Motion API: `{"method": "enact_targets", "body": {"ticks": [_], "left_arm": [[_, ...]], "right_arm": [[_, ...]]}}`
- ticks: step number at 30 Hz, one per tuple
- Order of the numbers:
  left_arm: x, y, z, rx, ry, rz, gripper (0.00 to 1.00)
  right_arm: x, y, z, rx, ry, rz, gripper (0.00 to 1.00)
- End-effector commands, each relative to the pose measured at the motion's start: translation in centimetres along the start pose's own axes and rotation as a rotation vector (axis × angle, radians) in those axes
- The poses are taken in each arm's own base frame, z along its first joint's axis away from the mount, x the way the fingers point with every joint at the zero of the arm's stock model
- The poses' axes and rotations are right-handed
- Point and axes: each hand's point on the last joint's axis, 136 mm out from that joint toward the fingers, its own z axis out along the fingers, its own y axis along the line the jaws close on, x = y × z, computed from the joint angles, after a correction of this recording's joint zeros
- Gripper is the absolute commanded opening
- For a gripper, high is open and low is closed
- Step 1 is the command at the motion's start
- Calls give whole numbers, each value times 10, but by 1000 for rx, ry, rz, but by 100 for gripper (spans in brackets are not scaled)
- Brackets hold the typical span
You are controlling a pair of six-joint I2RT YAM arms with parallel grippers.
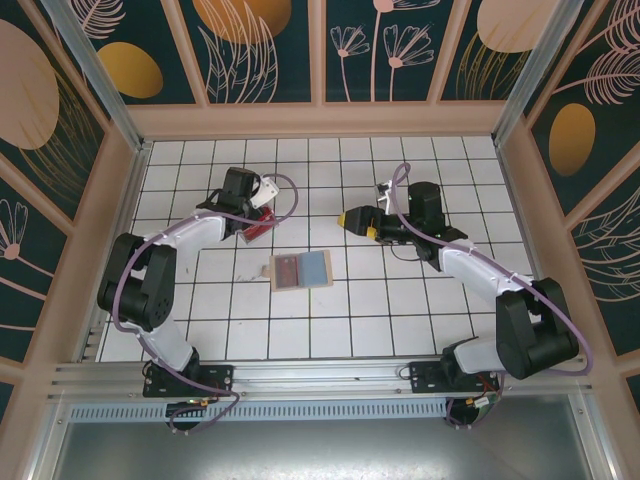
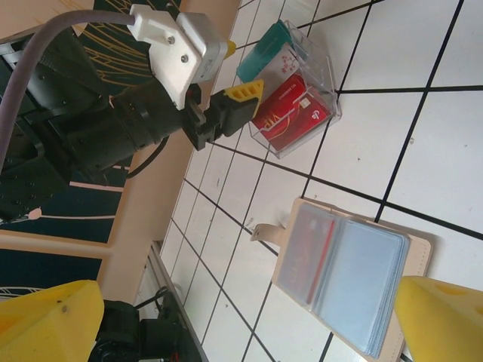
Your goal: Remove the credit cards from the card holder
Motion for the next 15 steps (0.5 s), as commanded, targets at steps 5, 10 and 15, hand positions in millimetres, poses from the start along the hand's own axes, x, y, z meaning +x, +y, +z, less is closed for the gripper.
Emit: {"method": "enact_targets", "body": {"ticks": [5, 10, 15], "left_arm": [[-33, 33, -27, -57, -100, -145, 59], [-52, 66, -55, -127, -169, -370, 59], [-55, 85, -84, -155, -208, -649, 60]], "right_arm": [[-11, 6, 1, -33, -12, -35, 99], [-10, -7, 7, 40, -17, -30, 99], [-6, -33, 20, 177, 0, 11, 99]]}}
